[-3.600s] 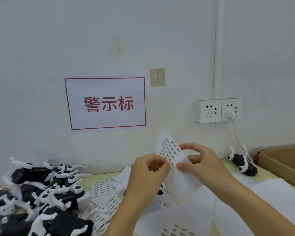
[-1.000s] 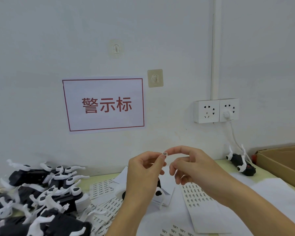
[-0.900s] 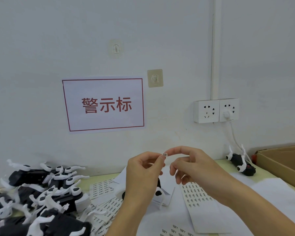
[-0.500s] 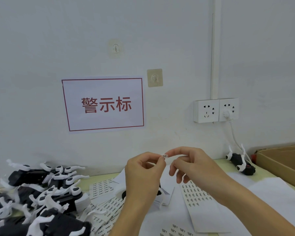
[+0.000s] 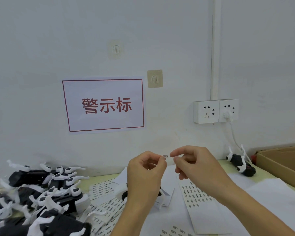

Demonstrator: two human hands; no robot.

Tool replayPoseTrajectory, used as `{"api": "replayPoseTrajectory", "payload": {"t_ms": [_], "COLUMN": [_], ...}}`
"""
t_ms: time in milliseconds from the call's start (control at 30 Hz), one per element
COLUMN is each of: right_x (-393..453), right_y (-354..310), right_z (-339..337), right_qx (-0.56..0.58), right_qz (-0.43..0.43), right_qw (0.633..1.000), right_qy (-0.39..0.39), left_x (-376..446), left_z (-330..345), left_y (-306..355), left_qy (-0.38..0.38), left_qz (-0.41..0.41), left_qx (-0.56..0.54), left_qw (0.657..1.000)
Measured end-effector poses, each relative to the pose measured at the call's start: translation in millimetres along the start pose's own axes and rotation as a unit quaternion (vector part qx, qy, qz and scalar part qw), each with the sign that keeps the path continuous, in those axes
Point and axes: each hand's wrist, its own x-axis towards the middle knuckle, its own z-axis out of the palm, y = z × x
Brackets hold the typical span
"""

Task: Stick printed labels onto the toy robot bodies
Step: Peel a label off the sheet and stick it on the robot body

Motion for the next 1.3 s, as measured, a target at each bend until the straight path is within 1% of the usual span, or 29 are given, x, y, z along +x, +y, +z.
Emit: {"api": "replayPoseTrajectory", "payload": {"t_ms": [167, 367, 600, 700, 800, 867, 900, 967, 1000, 1067, 1133, 1200, 1233, 1300], "right_x": [-1.3, -1.0, -0.6, -1.1, 0.5, 1.3, 1.6, 1.9, 2.0, 2.0, 2.2, 2.1, 2.2, 2.4], "right_y": [-1.7, -1.2, 1.0, 2.6, 4.2, 4.6, 4.6, 4.9, 5.1, 5.7, 6.2, 6.7, 6.8, 7.6], "right_z": [0.7, 2.1, 3.6, 6.2, 3.0, 0.4, -0.1, 0.9, 2.0, 3.2, 3.4, 3.0, 2.7, 2.0], "right_qx": [0.026, 0.018, -0.022, -0.031, -0.017, 0.006, 0.015, 0.025, 0.027, 0.026, 0.024, 0.024, 0.024, 0.023], "right_qz": [-0.008, -0.022, -0.024, -0.027, -0.028, -0.020, -0.015, -0.008, -0.006, -0.005, -0.005, -0.005, -0.005, -0.004], "right_qw": [1.000, 0.999, 0.998, 0.998, 0.997, 0.997, 0.997, 0.998, 0.998, 0.998, 0.998, 0.999, 0.999, 0.999], "right_qy": [-0.010, 0.036, 0.049, 0.055, 0.075, 0.078, 0.075, 0.065, 0.060, 0.054, 0.050, 0.048, 0.047, 0.044], "left_x": [0.0, -0.8, 3.5, 6.3, 12.0, 15.1, 16.2, 17.8, 17.9, 15.8, 11.6, 8.1, 7.1, 7.2], "left_z": [-0.1, -0.1, -6.3, -9.3, -18.0, -26.1, -30.3, -36.6, -37.9, -38.2, -37.0, -36.4, -36.4, -37.1], "left_y": [0.0, 1.5, -1.4, -5.1, -12.6, -18.1, -22.3, -30.1, -33.7, -41.8, -49.3, -52.6, -52.7, -52.9], "left_qy": [-0.009, -0.044, -0.076, -0.064, -0.032, -0.048, -0.066, -0.118, -0.148, -0.199, -0.214, -0.198, -0.190, -0.182], "left_qz": [-0.001, 0.009, -0.042, -0.048, -0.034, -0.020, -0.017, -0.027, -0.039, -0.061, -0.057, -0.030, -0.022, -0.014], "left_qx": [-0.004, -0.004, 0.011, 0.058, 0.164, 0.272, 0.332, 0.443, 0.483, 0.531, 0.575, 0.611, 0.618, 0.613], "left_qw": [1.000, 0.999, 0.996, 0.995, 0.985, 0.961, 0.941, 0.888, 0.862, 0.821, 0.788, 0.766, 0.763, 0.768]}}
